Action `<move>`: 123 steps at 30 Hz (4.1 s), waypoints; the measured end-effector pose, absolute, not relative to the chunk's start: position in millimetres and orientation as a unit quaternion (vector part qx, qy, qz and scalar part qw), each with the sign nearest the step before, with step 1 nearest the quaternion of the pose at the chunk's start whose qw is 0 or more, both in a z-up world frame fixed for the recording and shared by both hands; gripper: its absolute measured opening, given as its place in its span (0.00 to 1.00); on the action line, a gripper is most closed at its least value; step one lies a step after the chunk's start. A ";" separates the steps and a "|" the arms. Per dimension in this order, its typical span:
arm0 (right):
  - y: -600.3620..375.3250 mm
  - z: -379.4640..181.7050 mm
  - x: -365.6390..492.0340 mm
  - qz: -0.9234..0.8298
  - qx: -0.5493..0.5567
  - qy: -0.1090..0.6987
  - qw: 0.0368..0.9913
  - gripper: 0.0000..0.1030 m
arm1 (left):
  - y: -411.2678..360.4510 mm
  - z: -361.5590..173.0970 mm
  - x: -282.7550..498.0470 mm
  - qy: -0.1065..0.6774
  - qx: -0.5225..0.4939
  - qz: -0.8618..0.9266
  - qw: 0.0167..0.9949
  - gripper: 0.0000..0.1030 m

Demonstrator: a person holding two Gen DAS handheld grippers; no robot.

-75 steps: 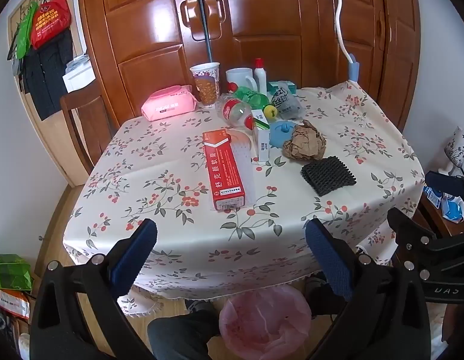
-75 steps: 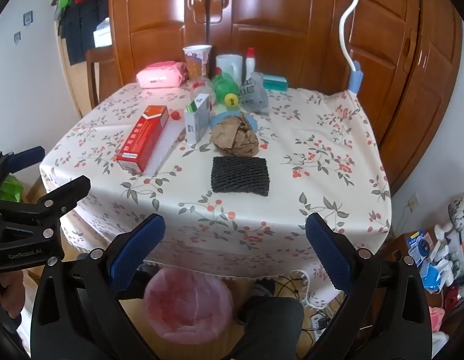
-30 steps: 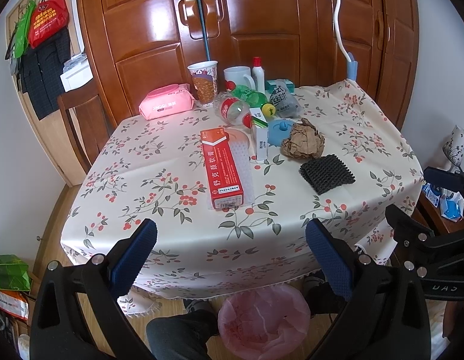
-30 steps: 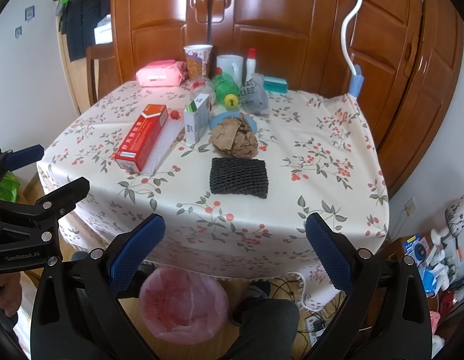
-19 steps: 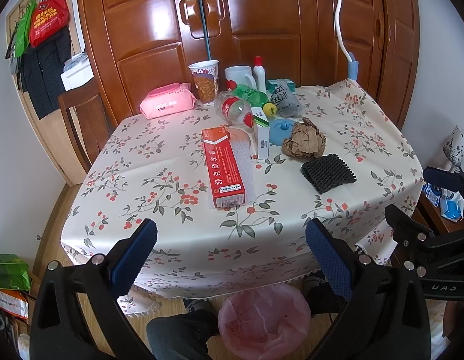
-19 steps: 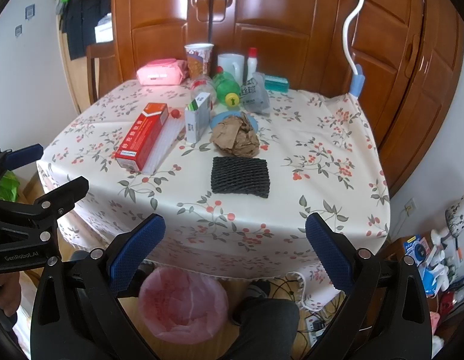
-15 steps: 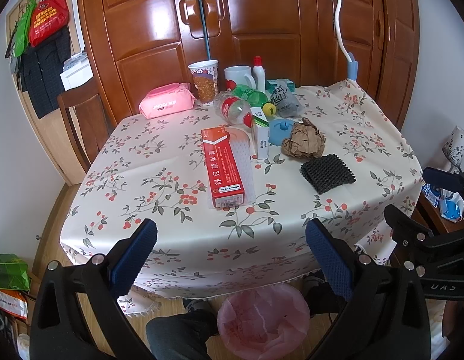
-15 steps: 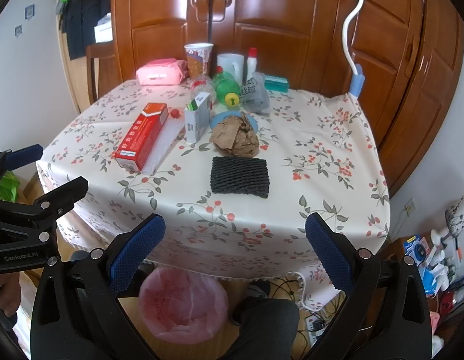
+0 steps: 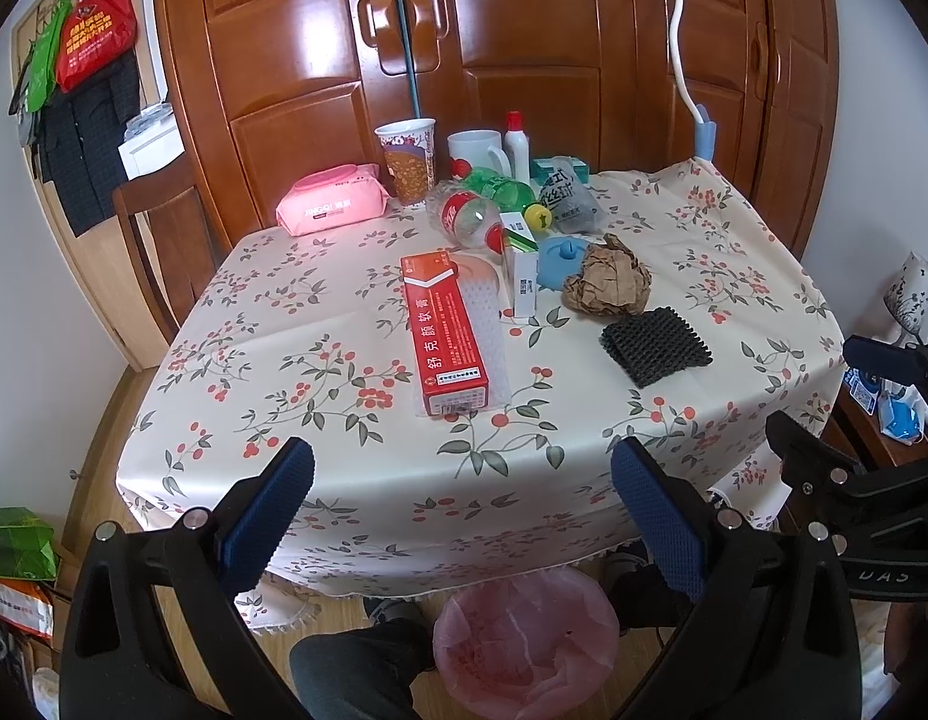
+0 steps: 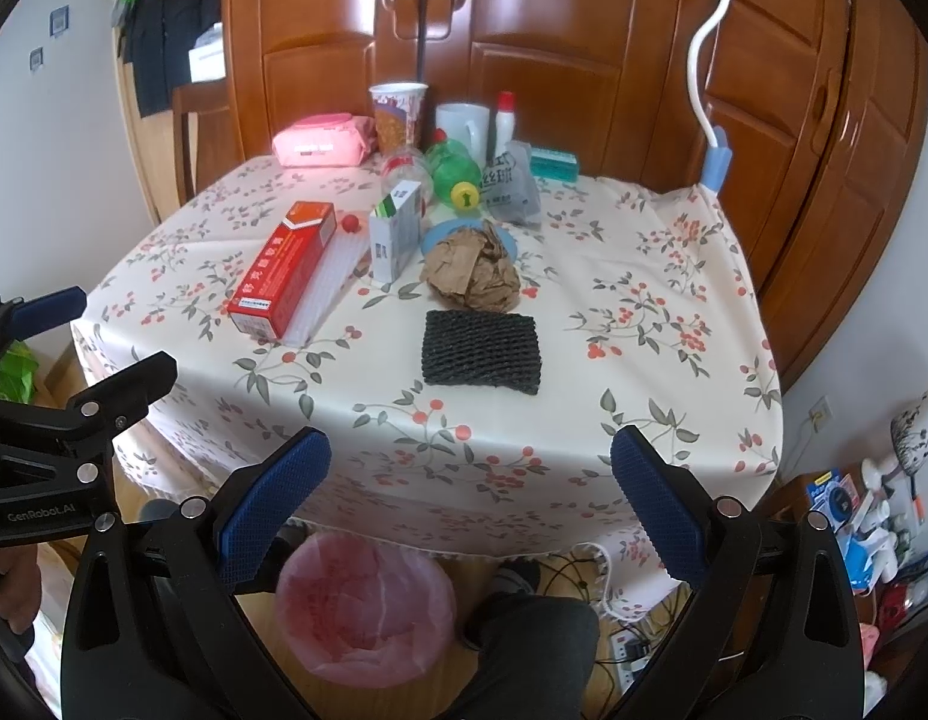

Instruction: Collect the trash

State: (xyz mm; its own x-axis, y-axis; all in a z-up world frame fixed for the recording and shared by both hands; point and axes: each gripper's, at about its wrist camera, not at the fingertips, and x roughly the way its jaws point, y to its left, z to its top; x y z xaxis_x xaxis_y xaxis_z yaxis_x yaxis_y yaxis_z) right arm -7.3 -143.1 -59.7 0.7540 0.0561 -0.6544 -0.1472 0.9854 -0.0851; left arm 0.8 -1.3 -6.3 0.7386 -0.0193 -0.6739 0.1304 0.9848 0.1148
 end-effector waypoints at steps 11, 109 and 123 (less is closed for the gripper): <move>-143.4 -59.4 -7.3 0.053 -0.067 0.343 0.935 0.94 | -0.1 -7.2 5.8 0.356 0.079 -0.046 0.930 0.95; -150.2 -104.6 37.2 0.138 -0.032 0.316 0.938 0.16 | 23.3 -41.3 43.3 0.330 0.056 -0.095 0.937 0.41; -109.6 -184.5 -26.8 0.187 -0.054 0.391 0.899 0.16 | 13.3 -116.4 -44.5 0.405 0.097 -0.115 0.902 0.41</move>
State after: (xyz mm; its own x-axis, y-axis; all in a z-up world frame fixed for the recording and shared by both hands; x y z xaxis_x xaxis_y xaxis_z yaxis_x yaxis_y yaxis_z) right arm -26.8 -109.6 -184.5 0.6235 0.2944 -0.7243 -0.3791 0.9241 0.0493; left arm -44.5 13.4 -116.4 0.6456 -0.1291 -0.7527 0.2868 0.9544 0.0823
